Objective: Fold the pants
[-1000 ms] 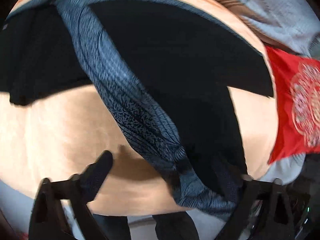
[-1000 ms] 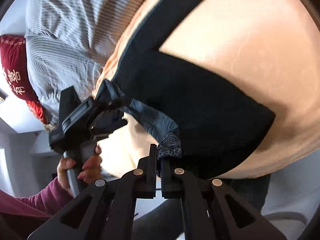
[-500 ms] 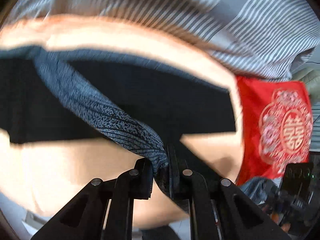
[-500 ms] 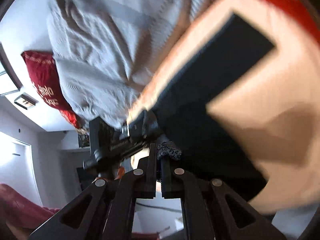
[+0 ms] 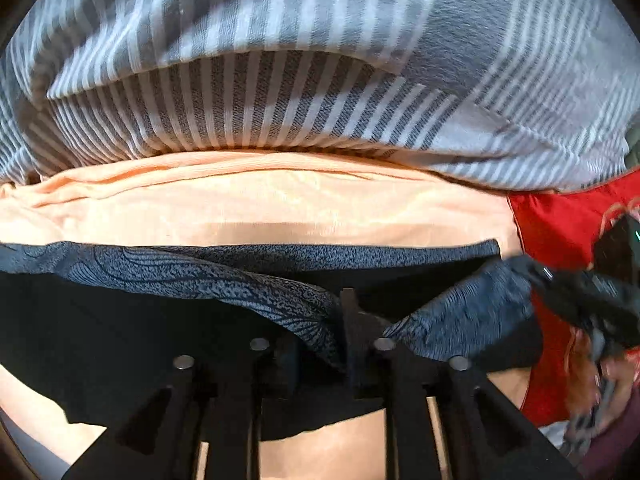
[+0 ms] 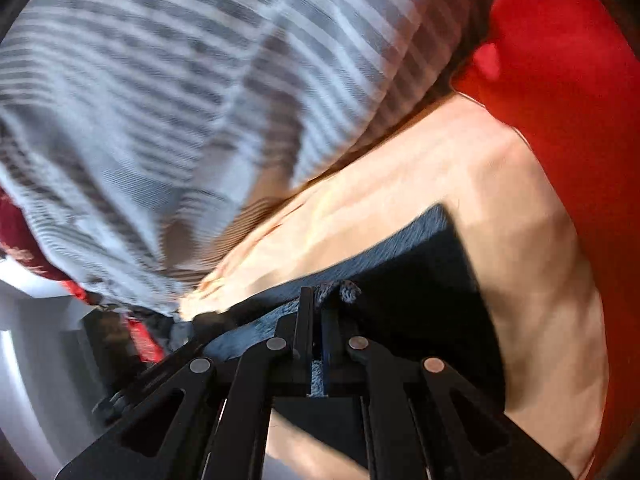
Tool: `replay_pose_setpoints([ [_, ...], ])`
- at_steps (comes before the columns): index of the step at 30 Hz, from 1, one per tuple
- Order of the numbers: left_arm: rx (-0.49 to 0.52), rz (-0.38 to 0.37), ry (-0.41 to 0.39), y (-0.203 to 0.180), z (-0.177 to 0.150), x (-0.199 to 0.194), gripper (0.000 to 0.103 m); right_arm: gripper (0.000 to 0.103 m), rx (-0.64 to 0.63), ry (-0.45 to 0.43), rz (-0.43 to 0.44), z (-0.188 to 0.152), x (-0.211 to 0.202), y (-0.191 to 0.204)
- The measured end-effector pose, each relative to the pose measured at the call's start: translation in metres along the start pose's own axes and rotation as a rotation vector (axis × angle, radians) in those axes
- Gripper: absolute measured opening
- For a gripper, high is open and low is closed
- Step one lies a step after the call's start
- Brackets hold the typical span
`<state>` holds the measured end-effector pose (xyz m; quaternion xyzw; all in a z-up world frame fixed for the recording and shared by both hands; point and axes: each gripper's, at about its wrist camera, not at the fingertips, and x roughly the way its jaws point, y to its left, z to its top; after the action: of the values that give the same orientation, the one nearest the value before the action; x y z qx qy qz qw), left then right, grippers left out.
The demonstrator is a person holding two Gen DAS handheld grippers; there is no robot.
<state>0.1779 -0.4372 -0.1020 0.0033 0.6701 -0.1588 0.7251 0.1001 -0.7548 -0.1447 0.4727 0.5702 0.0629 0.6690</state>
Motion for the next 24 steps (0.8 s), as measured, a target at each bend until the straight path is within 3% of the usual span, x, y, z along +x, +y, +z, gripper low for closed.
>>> replay_pose_setpoints([
  [1,0.022,0.04,-0.019,0.0,-0.002,-0.007,0.052,0.003,0.005,0.005,-0.022,0.004,0.006,-0.002],
  [2,0.041,0.072,-0.044,0.002,-0.005,-0.016,0.059,0.003,0.008,0.006,-0.041,0.007,0.011,-0.003],
  [4,0.083,0.092,-0.087,0.006,-0.007,-0.032,0.062,0.005,0.022,0.007,-0.075,0.016,0.017,-0.007],
  [6,0.099,0.117,-0.077,0.016,-0.009,-0.037,0.062,0.008,0.019,-0.007,-0.12,0.021,0.015,-0.008],
  [7,0.104,0.135,-0.06,0.022,-0.012,-0.034,0.062,0.016,0.012,-0.025,-0.158,0.024,0.009,-0.007],
  [8,0.109,0.154,-0.042,0.027,-0.016,-0.029,0.062,0.04,0.01,-0.045,-0.178,0.024,0.001,-0.006],
  [10,0.11,0.231,-0.004,0.039,-0.027,-0.013,0.062,0.069,-0.024,-0.105,-0.202,0.016,-0.025,0.001],
  [14,0.029,0.256,0.061,0.068,-0.05,0.009,0.062,0.069,-0.166,-0.1,-0.264,-0.013,-0.056,0.009],
  [18,-0.033,0.264,0.094,0.086,-0.067,0.024,0.062,0.055,-0.282,-0.015,-0.361,-0.046,-0.043,0.001],
  [21,-0.03,0.276,0.094,0.087,-0.07,0.031,0.062,0.051,-0.303,-0.021,-0.362,-0.046,-0.031,-0.005],
  [22,-0.023,0.283,0.093,0.086,-0.069,0.032,0.062,0.043,-0.313,-0.031,-0.383,-0.044,-0.027,-0.006],
  [23,-0.018,0.287,0.094,0.086,-0.069,0.032,0.062,0.024,-0.312,-0.032,-0.393,-0.042,-0.025,-0.006],
  [24,-0.015,0.289,0.093,0.086,-0.068,0.03,0.062,0.021,-0.305,-0.037,-0.409,-0.042,-0.024,-0.004],
])
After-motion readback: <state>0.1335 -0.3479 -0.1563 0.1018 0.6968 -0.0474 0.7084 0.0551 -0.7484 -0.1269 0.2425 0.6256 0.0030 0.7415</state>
